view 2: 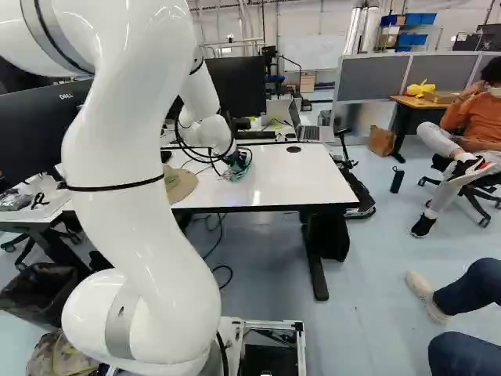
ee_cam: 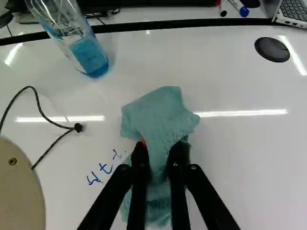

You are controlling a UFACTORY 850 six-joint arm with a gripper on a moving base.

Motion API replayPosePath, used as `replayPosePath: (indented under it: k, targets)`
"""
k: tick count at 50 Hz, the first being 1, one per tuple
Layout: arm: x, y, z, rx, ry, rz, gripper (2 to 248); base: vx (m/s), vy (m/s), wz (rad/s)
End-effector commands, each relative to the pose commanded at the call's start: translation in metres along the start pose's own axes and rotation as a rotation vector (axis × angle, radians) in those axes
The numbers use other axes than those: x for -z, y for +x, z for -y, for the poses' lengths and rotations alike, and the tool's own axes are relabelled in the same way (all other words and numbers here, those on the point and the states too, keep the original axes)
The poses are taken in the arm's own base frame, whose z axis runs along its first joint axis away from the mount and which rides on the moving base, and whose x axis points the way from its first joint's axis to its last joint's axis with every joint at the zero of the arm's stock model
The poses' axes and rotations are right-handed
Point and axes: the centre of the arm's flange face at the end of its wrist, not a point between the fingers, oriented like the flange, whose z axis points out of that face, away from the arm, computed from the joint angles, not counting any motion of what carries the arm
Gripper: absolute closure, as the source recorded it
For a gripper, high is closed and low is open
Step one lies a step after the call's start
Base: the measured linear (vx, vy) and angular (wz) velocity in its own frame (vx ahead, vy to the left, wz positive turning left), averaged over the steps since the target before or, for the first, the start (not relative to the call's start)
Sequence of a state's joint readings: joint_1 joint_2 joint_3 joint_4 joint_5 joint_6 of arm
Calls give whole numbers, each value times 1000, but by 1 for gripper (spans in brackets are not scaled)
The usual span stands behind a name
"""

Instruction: Clean the table with the green towel

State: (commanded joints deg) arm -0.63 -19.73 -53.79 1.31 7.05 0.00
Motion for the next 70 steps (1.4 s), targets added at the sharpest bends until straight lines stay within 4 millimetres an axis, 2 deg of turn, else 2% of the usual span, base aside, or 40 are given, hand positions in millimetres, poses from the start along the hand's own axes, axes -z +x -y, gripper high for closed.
replayPosePath:
  k: [14,28,46,70]
  targets:
    - [-13,14,-14,-19,-16,-11,200,0,0,0]
    - [-32,32,-11,-15,-13,-28,200,0,0,0]
    - [-47,46,13,13,13,-41,200,0,0,0]
    - [-49,47,54,62,58,-44,200,0,0,0]
